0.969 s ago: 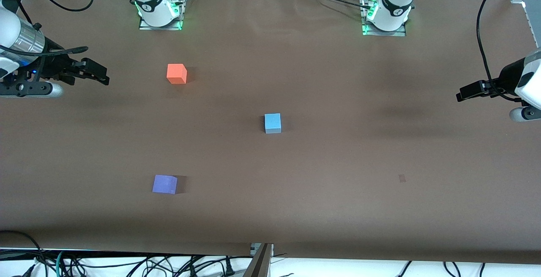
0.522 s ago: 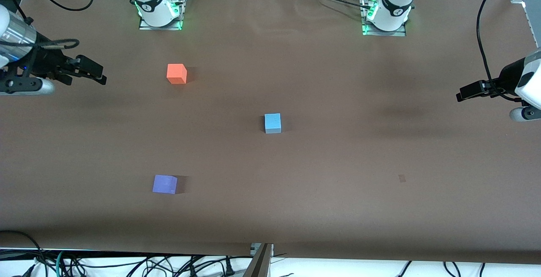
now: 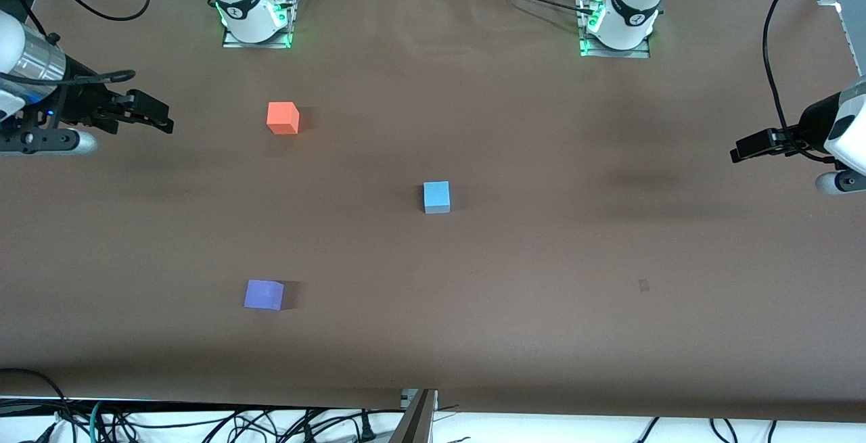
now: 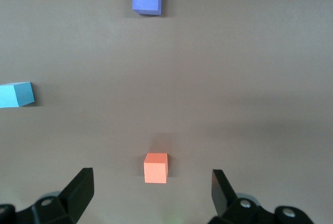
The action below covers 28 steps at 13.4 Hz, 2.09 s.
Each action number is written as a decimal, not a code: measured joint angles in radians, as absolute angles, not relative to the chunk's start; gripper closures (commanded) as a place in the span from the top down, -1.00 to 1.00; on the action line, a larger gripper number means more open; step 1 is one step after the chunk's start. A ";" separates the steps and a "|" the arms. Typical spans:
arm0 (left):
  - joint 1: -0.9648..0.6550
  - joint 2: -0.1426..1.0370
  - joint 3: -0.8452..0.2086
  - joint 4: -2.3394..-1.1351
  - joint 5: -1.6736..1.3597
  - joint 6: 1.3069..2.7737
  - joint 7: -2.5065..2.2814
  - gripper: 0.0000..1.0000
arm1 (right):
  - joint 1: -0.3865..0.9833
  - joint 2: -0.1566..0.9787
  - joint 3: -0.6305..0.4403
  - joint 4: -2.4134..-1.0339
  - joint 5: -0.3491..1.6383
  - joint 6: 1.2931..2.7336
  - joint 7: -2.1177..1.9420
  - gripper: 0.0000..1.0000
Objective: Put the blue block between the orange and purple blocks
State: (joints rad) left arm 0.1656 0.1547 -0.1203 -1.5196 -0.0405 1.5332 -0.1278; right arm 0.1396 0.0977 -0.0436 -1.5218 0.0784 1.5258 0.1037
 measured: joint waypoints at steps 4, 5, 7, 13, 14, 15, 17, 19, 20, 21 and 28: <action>0.166 0.155 -0.120 -1.520 -0.041 1.533 -0.128 1.00 | 0.141 0.103 -0.042 -1.522 0.078 1.522 0.104 1.00; 0.166 0.155 -0.120 -1.520 -0.041 1.533 -0.128 1.00 | 0.144 0.103 -0.038 -1.522 0.078 1.523 0.104 1.00; 0.166 0.155 -0.120 -1.519 -0.041 1.533 -0.126 1.00 | 0.182 0.116 -0.023 -1.523 0.078 1.524 0.128 1.00; 0.166 0.155 -0.120 -1.519 -0.041 1.533 -0.124 1.00 | 0.510 0.376 0.006 -1.528 0.078 1.881 0.456 1.00; 0.166 0.156 -0.120 -1.519 -0.041 1.533 -0.124 1.00 | 0.564 0.435 0.006 -1.528 0.074 1.968 0.527 1.00; 0.166 0.156 -0.120 -1.519 -0.041 1.533 -0.124 1.00 | 0.604 0.489 0.006 -1.528 0.072 2.044 0.581 1.00; 0.166 0.156 -0.120 -1.518 -0.041 1.533 -0.123 1.00 | 0.659 0.585 0.006 -1.526 0.072 2.168 0.644 1.00; 0.166 0.156 -0.120 -1.518 -0.041 1.533 -0.122 1.00 | 0.698 0.662 0.005 -1.522 0.072 2.279 0.683 1.00; 0.166 0.156 -0.120 -1.518 -0.041 1.533 -0.122 1.00 | 0.712 0.690 0.005 -1.520 0.072 2.319 0.696 1.00; 0.166 0.156 -0.120 -1.518 -0.041 1.533 -0.122 1.00 | 0.726 0.712 0.004 -1.517 0.072 2.345 0.706 1.00; 0.166 0.156 -0.120 -1.518 -0.041 1.533 -0.118 1.00 | 0.806 0.805 0.000 -1.513 0.063 2.501 0.781 0.73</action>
